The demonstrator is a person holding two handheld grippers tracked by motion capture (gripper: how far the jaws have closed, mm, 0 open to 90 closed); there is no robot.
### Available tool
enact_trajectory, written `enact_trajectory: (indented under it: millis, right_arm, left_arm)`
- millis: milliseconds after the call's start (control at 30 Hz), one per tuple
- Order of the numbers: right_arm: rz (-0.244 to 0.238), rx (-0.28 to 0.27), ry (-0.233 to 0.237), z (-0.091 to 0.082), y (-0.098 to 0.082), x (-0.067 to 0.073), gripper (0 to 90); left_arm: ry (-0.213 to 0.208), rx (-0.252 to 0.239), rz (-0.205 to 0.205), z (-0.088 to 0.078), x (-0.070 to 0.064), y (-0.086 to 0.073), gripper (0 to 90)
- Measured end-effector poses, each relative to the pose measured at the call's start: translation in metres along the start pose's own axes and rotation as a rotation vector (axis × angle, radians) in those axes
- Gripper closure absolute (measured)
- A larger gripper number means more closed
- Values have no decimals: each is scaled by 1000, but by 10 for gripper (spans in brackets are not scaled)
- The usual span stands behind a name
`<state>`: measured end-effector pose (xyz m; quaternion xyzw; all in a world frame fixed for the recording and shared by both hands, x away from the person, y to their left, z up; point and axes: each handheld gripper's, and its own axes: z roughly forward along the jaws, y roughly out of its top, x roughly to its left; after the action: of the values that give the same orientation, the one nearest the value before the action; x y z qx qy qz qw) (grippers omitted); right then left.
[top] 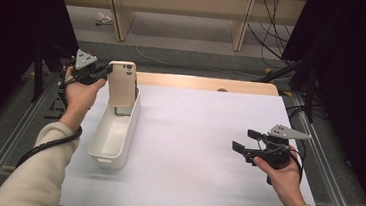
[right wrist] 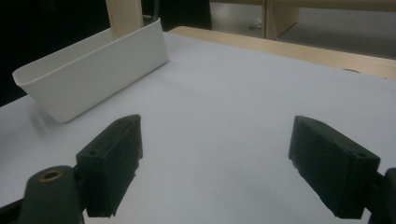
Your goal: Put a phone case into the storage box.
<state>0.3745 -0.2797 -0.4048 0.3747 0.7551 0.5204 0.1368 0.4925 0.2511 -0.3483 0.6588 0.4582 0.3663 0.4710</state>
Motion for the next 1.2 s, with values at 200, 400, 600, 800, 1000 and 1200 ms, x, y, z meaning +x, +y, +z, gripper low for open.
enact_trajectory:
  millis: [200, 400, 600, 800, 1000, 1200]
  right_arm:
    - [0, 2, 1, 1, 0, 0, 184]
    - [-1, 2, 1, 1, 0, 0, 184]
    - [1, 2, 3, 1, 0, 0, 184]
    - [2, 2, 5, 1, 0, 0, 184]
    - [3, 3, 6, 1, 0, 0, 184]
    - [4, 2, 6, 1, 0, 0, 184]
  left_arm:
    - [-2, 8, -5, 5, 0, -5, 834]
    - [3, 24, -4, 11, 0, -11, 832]
    - [6, 50, -10, 18, 0, -21, 831]
    - [7, 77, -1, 24, -1, -30, 829]
    - [27, 105, 38, 28, -2, -34, 816]
    - [55, 125, 78, 31, -2, -34, 793]
